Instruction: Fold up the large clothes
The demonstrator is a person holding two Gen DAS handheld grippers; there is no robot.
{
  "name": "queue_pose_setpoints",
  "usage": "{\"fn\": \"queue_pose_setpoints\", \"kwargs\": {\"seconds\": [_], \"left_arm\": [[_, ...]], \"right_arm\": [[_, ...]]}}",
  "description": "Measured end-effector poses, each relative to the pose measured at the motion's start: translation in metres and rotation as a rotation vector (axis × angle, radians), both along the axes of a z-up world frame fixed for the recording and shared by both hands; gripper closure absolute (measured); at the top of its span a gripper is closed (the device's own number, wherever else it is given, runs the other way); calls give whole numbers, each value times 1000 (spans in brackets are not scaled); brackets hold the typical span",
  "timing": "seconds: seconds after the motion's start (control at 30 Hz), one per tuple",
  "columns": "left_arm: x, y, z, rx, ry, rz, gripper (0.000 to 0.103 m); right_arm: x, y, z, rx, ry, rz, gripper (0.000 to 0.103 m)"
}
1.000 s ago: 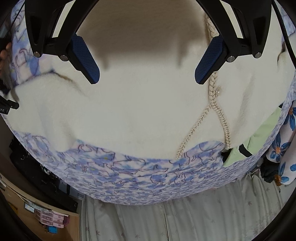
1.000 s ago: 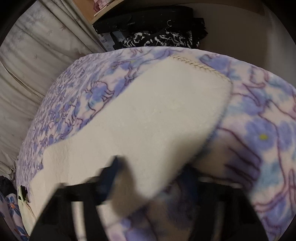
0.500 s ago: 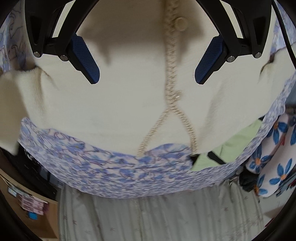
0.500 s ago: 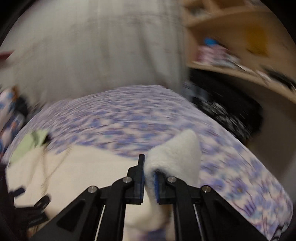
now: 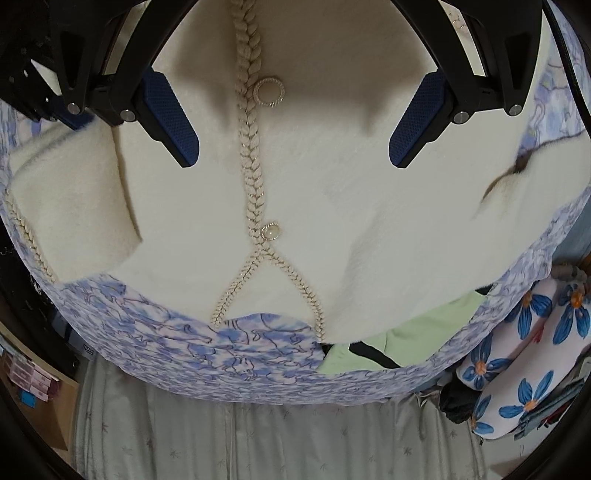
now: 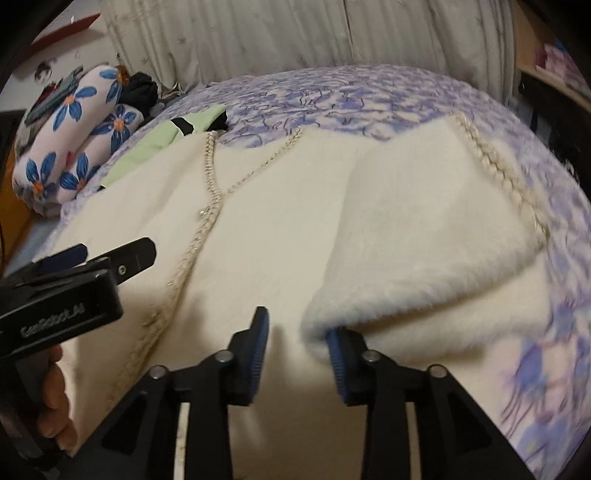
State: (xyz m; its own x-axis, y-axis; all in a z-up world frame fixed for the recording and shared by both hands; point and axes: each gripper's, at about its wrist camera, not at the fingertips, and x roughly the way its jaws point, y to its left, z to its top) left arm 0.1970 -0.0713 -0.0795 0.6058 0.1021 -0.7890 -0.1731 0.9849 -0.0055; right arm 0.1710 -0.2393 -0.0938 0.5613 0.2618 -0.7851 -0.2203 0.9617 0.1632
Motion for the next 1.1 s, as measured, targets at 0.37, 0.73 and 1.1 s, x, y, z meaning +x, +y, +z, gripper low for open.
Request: {"fn": "queue_pose_setpoints", "kwargs": {"seconds": [0.37, 0.73, 1.1], "left_arm": [[-17, -32, 8, 5, -2, -109, 1], [-14, -120, 14, 40, -9, -325, 1], [23, -181, 3, 72, 9, -402, 4]], "right_arm": [[-47, -33, 27, 66, -59, -130, 66], [-66, -96, 25, 101, -76, -372, 66], [-71, -117, -6, 164, -14, -420, 66]]}}
